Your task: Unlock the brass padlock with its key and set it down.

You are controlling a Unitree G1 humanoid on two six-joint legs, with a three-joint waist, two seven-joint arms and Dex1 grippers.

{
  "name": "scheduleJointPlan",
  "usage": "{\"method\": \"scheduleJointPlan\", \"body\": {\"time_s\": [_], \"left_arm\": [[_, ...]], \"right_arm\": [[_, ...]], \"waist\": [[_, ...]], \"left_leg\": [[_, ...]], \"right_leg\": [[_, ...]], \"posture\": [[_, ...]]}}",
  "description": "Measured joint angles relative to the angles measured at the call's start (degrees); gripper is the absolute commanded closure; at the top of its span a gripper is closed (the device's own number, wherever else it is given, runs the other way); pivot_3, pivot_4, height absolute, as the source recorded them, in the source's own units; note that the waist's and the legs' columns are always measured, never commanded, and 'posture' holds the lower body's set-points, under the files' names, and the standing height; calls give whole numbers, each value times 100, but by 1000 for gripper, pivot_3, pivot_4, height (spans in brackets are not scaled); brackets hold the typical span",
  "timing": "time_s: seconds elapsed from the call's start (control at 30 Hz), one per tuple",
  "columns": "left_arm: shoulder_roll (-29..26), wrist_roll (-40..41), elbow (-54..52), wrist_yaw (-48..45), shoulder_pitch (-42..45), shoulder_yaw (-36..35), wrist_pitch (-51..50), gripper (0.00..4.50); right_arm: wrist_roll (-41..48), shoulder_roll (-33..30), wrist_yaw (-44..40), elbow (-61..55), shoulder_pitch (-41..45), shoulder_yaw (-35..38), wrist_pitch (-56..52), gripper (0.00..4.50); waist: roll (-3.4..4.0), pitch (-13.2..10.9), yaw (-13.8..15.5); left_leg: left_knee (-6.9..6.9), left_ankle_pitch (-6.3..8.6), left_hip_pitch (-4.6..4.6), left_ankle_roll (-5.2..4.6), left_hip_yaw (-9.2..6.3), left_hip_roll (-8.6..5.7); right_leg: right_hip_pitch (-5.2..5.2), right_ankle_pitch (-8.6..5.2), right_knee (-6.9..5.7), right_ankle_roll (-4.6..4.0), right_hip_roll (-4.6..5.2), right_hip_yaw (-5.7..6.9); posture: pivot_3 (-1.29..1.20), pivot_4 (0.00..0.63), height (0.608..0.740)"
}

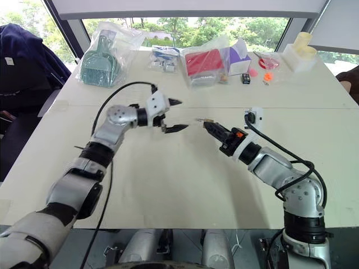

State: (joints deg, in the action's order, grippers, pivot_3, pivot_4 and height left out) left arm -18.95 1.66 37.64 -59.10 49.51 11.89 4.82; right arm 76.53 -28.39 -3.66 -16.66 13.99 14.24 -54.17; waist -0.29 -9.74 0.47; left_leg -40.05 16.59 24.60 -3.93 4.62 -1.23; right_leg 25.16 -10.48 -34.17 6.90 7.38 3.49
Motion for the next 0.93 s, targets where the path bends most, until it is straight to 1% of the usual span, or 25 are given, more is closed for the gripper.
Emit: {"method": "scheduleJointPlan", "body": {"time_s": [0.1,0.23,0.3,0.33,0.4,0.53,0.57,0.63,0.77,0.83,0.87,0.93], "left_arm": [[-455,259,-1053,-406,-581,-5,-1023,35],[-1070,896,-3040,-875,-1427,-17,-2554,35],[-1201,1078,-3588,-921,-1619,-16,-3025,0],[-1259,1167,-3897,-906,-1698,-18,-3269,0],[-1293,1314,-4262,-846,-1793,-22,-3606,0],[-1295,1524,-4490,-716,-1840,-22,-3985,0],[-1299,1543,-4514,-691,-1844,-22,-4052,0],[-1320,1647,-4546,-655,-1886,-37,-4148,0],[-1313,1878,-4544,-461,-1989,-221,-4391,0],[-1228,2065,-4551,-321,-1977,-377,-4600,0],[-1204,2166,-4553,-222,-1986,-451,-4729,0],[-1193,2300,-4557,-47,-2050,-604,-4958,0]], "right_arm": [[255,-75,285,738,17,21,-457,4500],[643,-80,654,1906,351,82,-1004,4500],[726,-83,738,2220,550,145,-1157,3476],[734,-94,791,2407,683,179,-1239,3175],[712,-144,789,2644,831,202,-1375,2146],[520,-327,470,2539,991,133,-1582,182],[392,-454,320,2391,980,52,-1591,78],[-120,-942,-22,1868,825,-193,-1544,78],[-1033,-2024,-701,944,89,-220,-1334,78],[-1419,-2504,-1218,434,-532,-30,-1037,78],[-1655,-2734,-1546,149,-957,197,-801,78],[-1924,-2896,-2106,-251,-1593,774,-424,78]], "waist": [[1,0,-4],[7,-3,-42],[9,-3,-31],[9,-3,-33],[11,-2,-21],[14,0,-1],[15,1,16],[17,2,55],[15,0,53],[17,0,46],[17,0,42],[15,-2,21]], "left_leg": [[1,0,0,3,0,-1],[1,0,0,9,-1,-1],[3,-2,0,13,-2,-1],[3,-2,0,14,-3,-1],[3,-2,0,13,-2,-1],[3,-3,-5,12,-2,-2],[2,-3,-6,11,-2,-5],[0,-2,-5,8,-3,-14],[-3,4,-1,-4,-1,-22],[-3,6,-3,-6,-1,-22],[-2,6,-2,-6,-1,-22],[-2,6,-12,-6,-1,-16]], "right_leg": [[0,-1,0,-2,16,-2],[2,-12,2,-24,26,-14],[3,-13,3,-25,26,-14],[3,-13,2,-26,25,-14],[3,-13,2,-26,24,-13],[-5,-13,3,-26,22,-8],[-6,-13,3,-26,22,-7],[-9,-13,5,-25,21,-4],[-14,-14,18,-24,24,-5],[-16,-15,17,-19,23,-5],[-16,-17,17,-14,21,-4],[-22,-12,14,7,14,-4]], "posture": [[0,150,735],[0,150,735],[0,150,735],[0,150,735],[0,150,735],[0,150,735],[0,150,735],[0,150,735],[0,150,735],[0,150,735],[0,150,735],[0,150,735]]}}
